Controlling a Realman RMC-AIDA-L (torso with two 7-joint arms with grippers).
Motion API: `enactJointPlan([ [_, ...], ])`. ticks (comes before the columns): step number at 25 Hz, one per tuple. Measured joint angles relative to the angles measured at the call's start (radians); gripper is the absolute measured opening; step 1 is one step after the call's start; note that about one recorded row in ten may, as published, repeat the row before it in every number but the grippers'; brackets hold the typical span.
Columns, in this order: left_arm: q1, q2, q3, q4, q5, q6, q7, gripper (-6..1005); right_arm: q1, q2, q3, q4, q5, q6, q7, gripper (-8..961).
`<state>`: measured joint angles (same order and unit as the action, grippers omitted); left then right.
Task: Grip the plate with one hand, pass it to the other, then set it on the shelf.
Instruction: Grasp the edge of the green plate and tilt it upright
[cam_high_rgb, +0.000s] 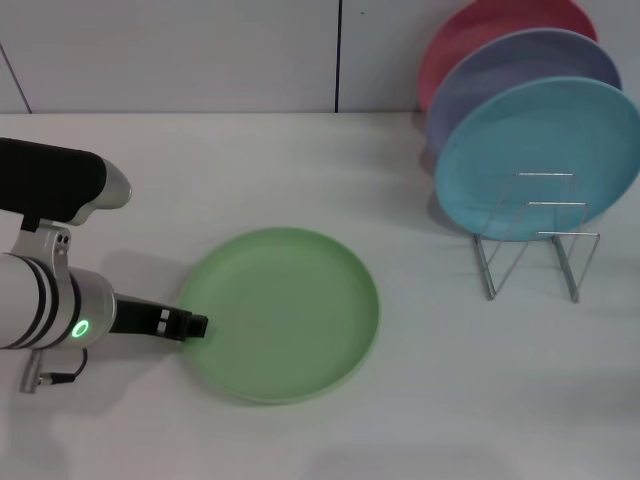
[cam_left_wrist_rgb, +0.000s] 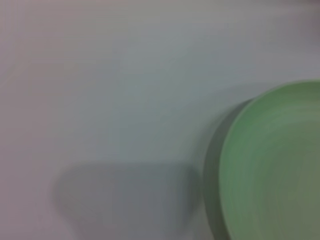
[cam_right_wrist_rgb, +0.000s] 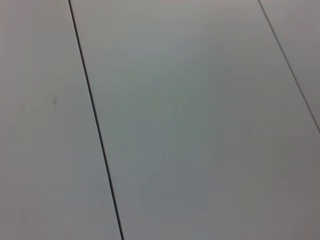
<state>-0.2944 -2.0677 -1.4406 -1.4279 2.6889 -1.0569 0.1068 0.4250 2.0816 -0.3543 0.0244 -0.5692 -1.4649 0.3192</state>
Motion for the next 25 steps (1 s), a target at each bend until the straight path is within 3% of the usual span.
enactJointPlan([
  [11, -0.01, 0.002, 0.002, -0.014, 0.0, -0.023, -0.001, 594, 0.0, 0.0, 0.0, 0.0, -0.001, 0.0, 0.0, 751],
  [14, -0.012, 0.002, 0.007, -0.012, 0.0, -0.025, -0.001, 368, 0.0, 0.0, 0.0, 0.0, -0.001, 0.0, 0.0, 751],
  [25, -0.012, 0.001, 0.008, -0.014, 0.0, -0.035, -0.001, 333, -0.001, -0.002, 0.0, 0.0, -0.011, 0.0, 0.0, 752],
])
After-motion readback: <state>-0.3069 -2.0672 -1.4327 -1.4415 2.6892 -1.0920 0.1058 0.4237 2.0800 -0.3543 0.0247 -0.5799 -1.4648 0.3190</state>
